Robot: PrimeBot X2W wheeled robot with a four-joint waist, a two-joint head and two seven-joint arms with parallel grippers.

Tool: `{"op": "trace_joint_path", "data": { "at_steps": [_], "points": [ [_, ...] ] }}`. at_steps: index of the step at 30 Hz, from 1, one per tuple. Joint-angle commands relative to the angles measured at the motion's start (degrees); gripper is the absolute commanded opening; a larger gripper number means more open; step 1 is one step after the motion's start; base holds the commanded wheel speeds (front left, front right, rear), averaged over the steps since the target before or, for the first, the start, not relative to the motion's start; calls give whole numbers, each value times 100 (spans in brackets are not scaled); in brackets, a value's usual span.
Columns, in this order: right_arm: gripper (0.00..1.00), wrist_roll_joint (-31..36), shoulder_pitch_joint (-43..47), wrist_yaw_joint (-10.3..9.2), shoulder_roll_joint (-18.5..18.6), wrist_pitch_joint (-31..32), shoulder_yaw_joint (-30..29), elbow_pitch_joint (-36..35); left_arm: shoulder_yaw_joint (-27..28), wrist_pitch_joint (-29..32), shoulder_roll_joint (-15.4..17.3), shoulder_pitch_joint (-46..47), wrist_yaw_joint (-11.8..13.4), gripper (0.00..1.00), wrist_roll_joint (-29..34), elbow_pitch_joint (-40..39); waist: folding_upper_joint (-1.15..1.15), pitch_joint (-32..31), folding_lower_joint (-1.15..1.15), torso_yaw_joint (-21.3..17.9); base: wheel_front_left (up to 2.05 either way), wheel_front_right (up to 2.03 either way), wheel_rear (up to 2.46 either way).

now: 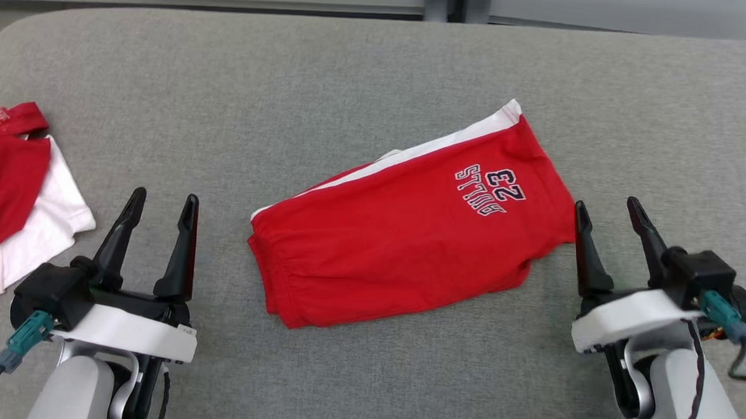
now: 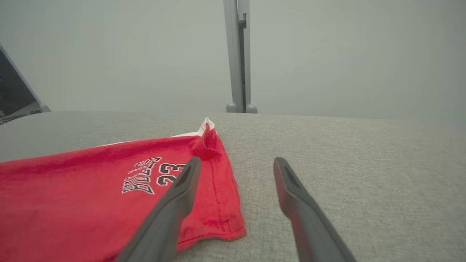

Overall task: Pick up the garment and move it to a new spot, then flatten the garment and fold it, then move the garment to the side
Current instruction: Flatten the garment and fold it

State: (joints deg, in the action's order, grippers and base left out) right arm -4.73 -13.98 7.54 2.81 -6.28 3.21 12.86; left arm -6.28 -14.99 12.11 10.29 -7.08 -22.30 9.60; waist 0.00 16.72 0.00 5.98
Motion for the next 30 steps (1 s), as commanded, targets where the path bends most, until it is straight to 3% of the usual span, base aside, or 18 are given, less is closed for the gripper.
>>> {"op": "trace_joint_path", "data": {
  "at_steps": [1, 10, 11, 13, 14, 24, 30],
  "points": [
    [100, 13, -255, -9, 15, 30, -19, 271, -24, -24, 4, 156, -34, 100, -52, 11, 0, 302, 0, 321, 0, 0, 0],
    [100, 103, -1063, -7, 14, 245, -206, 1965, -192, -25, -12, 416, -47, 100, -143, 68, 0, 498, 0, 541, 0, 0, 0],
    [78, 54, -1089, -7, 12, 278, -189, 2075, -200, -24, -2, 432, -42, 100, -150, 61, 0, 507, 0, 532, 0, 0, 0],
    [11, -18, -1148, -7, 5, 311, -118, 2237, -198, -25, 17, 447, -42, 100, -152, 43, 0, 524, 0, 494, 0, 0, 0],
    [0, -57, -1162, -7, 5, 309, -79, 2292, -201, -24, 31, 451, -43, 100, -157, 42, 0, 526, 0, 475, 0, 0, 0],
    [0, -589, -568, -10, 8, -355, 232, 2287, -62, -25, 87, 234, -44, 100, -142, 5, 0, 244, 0, 200, 0, 0, 0],
    [0, -823, 185, -11, 26, -655, 272, 1835, -56, -25, 108, -151, -44, 100, -85, -19, 0, -126, 0, -141, 0, 0, 0]
  ]
}}
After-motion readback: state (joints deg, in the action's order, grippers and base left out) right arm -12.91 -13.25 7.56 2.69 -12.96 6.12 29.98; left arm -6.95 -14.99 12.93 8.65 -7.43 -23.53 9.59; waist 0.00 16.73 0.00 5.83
